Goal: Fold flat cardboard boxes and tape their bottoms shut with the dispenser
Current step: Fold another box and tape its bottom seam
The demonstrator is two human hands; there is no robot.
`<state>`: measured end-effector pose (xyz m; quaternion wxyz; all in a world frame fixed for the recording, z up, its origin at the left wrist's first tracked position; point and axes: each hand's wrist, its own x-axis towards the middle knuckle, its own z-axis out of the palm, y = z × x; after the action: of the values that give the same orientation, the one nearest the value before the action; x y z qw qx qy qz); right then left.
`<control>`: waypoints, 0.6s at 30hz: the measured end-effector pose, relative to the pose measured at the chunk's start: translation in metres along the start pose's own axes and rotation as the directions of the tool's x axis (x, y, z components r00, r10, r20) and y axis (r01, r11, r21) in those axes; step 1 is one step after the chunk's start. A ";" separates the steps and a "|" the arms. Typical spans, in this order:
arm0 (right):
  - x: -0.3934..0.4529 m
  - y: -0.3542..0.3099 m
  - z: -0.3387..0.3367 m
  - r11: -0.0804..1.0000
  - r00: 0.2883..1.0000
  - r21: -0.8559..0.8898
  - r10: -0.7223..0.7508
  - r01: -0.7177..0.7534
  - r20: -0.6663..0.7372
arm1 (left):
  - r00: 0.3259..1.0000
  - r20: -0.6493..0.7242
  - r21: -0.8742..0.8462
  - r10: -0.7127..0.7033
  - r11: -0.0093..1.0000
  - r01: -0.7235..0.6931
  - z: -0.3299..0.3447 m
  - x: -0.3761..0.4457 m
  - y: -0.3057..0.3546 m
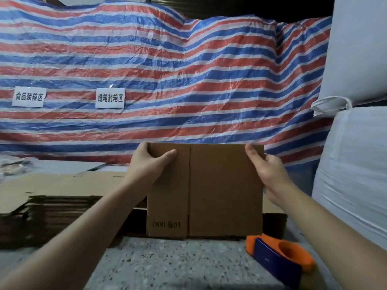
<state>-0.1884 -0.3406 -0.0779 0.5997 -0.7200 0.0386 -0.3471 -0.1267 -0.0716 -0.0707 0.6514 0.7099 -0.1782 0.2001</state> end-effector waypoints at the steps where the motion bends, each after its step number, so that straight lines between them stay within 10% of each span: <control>1: -0.008 0.014 -0.001 0.999 0.999 0.015 0.027 -0.028 0.026 | 0.999 0.024 -0.003 -0.027 1.000 0.027 0.001 -0.008 -0.012; 18: -0.046 0.089 -0.004 0.941 0.954 0.259 0.148 -0.217 0.260 | 0.955 0.042 -0.021 -0.295 0.955 0.296 0.007 -0.047 -0.076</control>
<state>-0.1930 -0.3469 -0.1777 0.7271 -0.6555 -0.0165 -0.2032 -0.1274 -0.0726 -0.1608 0.6800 0.7233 -0.0852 0.0845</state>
